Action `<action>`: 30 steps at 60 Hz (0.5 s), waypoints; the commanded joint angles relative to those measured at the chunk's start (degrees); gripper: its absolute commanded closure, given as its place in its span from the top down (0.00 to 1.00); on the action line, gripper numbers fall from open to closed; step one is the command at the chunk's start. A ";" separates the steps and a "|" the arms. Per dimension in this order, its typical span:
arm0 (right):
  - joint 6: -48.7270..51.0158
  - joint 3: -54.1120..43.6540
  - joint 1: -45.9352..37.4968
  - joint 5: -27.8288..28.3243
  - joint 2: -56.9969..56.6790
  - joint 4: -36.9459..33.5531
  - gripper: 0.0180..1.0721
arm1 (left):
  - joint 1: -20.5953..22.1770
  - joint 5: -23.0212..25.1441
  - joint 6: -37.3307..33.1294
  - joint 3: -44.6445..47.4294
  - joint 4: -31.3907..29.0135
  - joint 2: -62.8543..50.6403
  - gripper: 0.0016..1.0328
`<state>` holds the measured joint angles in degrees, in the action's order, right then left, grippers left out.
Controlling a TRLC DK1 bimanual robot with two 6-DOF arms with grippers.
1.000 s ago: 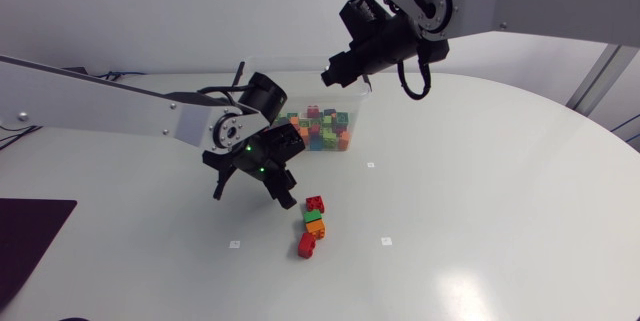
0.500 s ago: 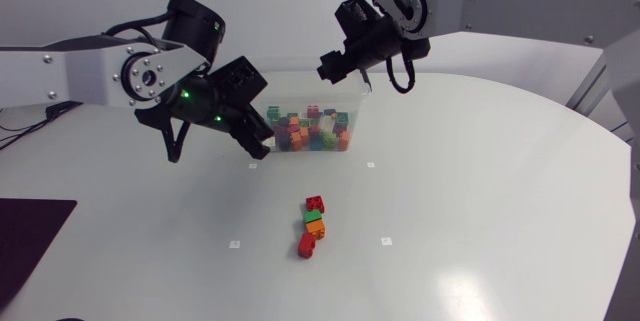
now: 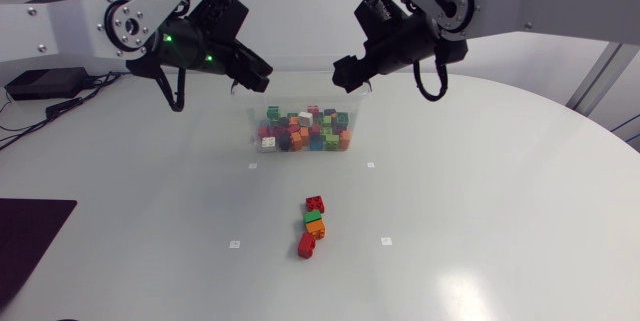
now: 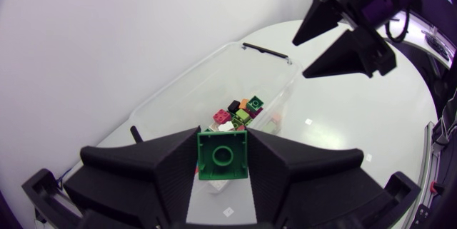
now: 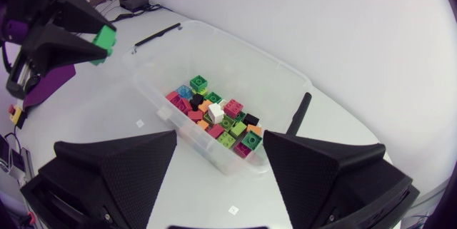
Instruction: Place the duplo bricks in the container
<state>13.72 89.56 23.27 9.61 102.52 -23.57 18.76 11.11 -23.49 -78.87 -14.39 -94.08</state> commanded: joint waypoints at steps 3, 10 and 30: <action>1.23 -5.89 0.90 -0.20 -3.82 0.63 0.84 | -0.83 0.93 2.57 -3.75 1.03 -4.62 0.29; 1.93 -10.37 1.34 -0.20 -6.63 1.16 0.84 | -1.27 2.33 3.53 -6.82 1.56 -8.05 0.29; 5.62 -21.44 2.13 0.24 -12.43 2.13 0.84 | -1.01 2.95 4.50 -15.26 2.26 -15.52 0.30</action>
<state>17.21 70.74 25.02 9.65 91.59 -22.04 17.78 13.32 -20.51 -90.94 -12.93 -107.46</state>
